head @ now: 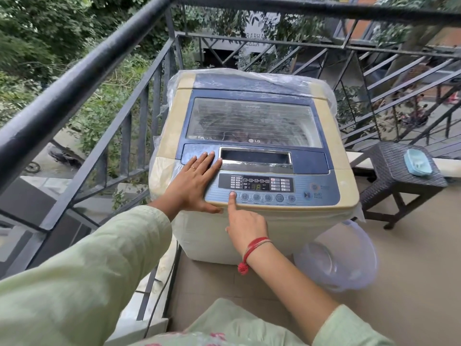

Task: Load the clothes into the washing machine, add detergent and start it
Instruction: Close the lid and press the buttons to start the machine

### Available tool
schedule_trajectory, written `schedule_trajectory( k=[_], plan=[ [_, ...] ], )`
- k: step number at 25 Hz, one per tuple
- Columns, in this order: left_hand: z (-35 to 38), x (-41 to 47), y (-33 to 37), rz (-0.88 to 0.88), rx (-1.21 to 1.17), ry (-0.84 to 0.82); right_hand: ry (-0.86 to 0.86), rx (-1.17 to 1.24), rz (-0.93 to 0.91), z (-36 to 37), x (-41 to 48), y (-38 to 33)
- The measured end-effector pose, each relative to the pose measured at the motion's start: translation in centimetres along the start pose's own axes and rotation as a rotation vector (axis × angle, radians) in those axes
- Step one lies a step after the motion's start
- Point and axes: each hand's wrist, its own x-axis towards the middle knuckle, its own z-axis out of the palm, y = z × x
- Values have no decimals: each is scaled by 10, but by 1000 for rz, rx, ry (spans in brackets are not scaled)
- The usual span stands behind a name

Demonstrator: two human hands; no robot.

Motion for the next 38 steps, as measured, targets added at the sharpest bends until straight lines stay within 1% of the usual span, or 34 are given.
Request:
schedule_trajectory(
  k=[3,5,8,10,14,18,22,28,31,33,36,38],
  plan=[
    [-1,0,0,-7,1,4,7,-6,-25,1,5,-6],
    [-1,0,1,-2,9,0,-4,34,-37,-2,4,-4],
    [-1,-1,2,-1,29,0,-101,252,-34,-5,-9,18],
    [-1,-1,1,4,24,3,-114,304,-25,-3,-24,36],
    [-1,-1,1,3,17,11,1,311,102,7,-45,65],
    [-1,0,1,3,24,4,-38,257,153,5,-44,75],
    [-2,0,2,4,14,2,-66,263,173,6,-45,71],
    [-1,0,1,5,16,-2,-68,287,202,11,-50,68],
    [-2,0,1,4,13,0,-25,236,201,3,-43,73],
    [-2,0,0,3,11,-4,-65,237,187,-7,-33,76],
    [0,-1,0,0,13,-11,-199,261,176,-13,-33,78],
    [0,-1,0,3,16,-8,-160,272,215,-9,-41,83]
  ],
)
